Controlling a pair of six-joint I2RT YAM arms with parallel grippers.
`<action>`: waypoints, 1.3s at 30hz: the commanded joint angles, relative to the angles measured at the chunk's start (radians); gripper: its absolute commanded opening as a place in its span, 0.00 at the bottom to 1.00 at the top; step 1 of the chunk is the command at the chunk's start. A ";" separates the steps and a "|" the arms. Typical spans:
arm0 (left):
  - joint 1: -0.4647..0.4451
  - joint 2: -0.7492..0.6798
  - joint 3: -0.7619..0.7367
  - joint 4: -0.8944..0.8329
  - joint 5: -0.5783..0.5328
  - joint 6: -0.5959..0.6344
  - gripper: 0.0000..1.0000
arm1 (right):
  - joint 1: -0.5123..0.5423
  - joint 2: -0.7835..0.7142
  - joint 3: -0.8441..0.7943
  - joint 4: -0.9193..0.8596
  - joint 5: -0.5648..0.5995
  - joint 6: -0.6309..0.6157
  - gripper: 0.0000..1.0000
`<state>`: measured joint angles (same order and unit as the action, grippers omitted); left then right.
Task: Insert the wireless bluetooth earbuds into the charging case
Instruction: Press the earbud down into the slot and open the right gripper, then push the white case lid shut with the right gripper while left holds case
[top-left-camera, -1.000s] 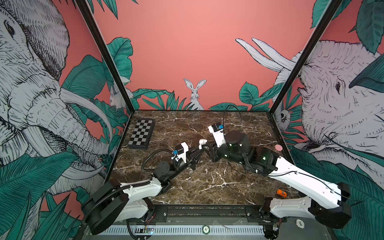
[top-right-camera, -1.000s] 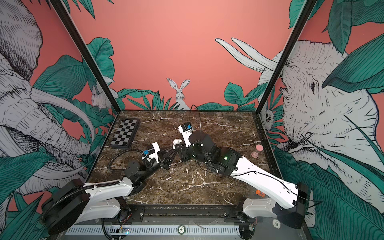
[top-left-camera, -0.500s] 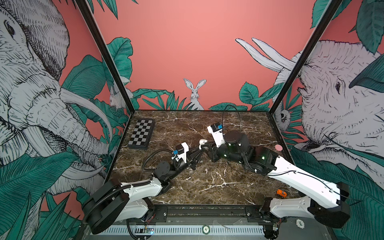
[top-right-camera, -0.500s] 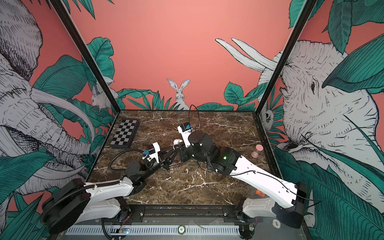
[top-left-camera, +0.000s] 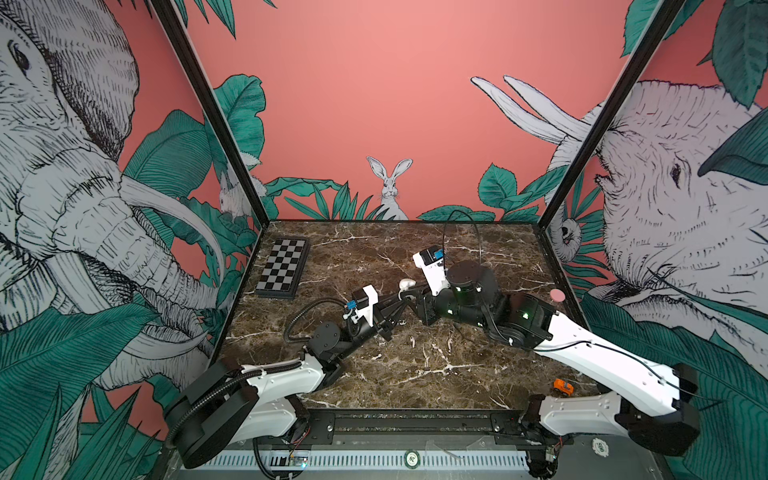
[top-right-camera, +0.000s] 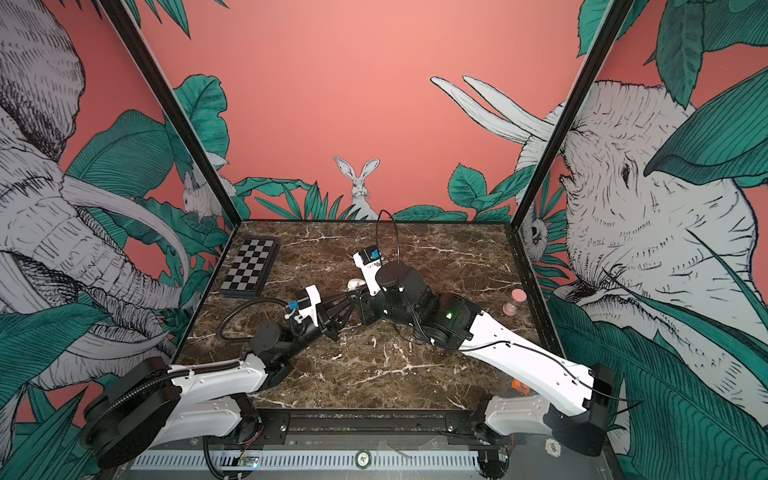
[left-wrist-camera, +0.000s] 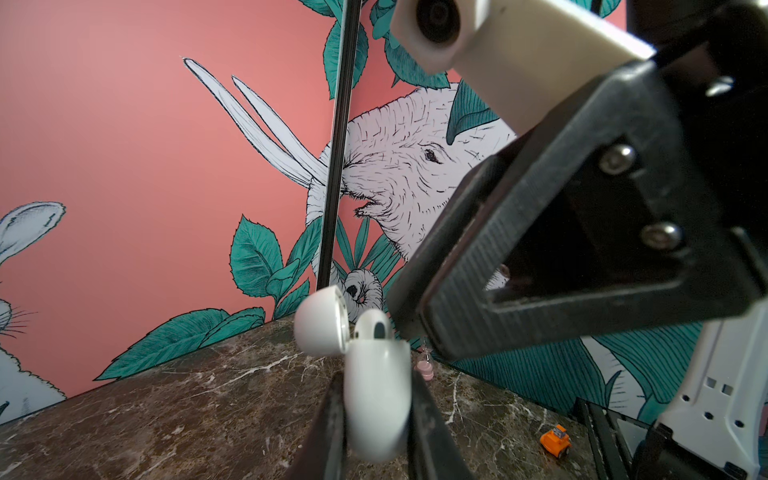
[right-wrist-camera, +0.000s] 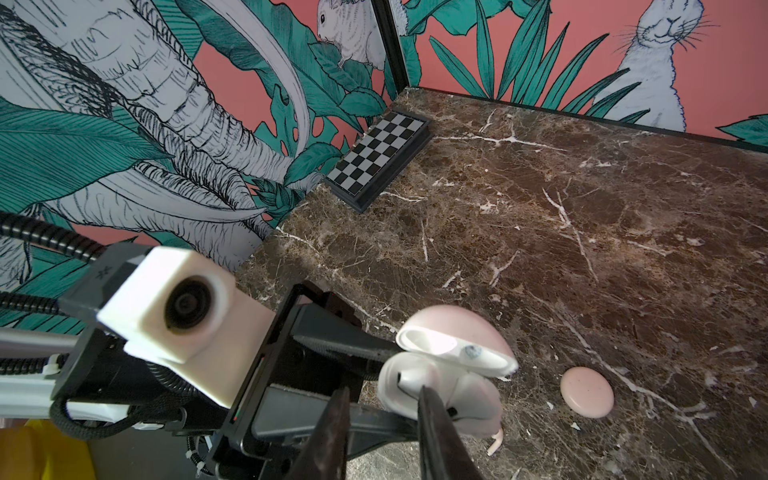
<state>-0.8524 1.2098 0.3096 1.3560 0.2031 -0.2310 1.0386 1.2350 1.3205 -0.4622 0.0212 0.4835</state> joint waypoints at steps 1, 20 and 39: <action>-0.005 -0.019 0.008 0.046 0.018 0.018 0.00 | -0.001 -0.002 0.034 0.025 0.000 0.001 0.28; -0.006 -0.040 -0.001 0.046 0.018 0.023 0.00 | -0.001 -0.045 0.025 0.031 0.045 -0.007 0.30; -0.005 -0.082 0.013 0.046 0.065 0.012 0.00 | -0.045 -0.115 0.076 -0.025 0.046 -0.077 0.81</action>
<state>-0.8524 1.1652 0.3096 1.3560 0.2363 -0.2161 1.0245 1.1740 1.3617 -0.4873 0.0608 0.4393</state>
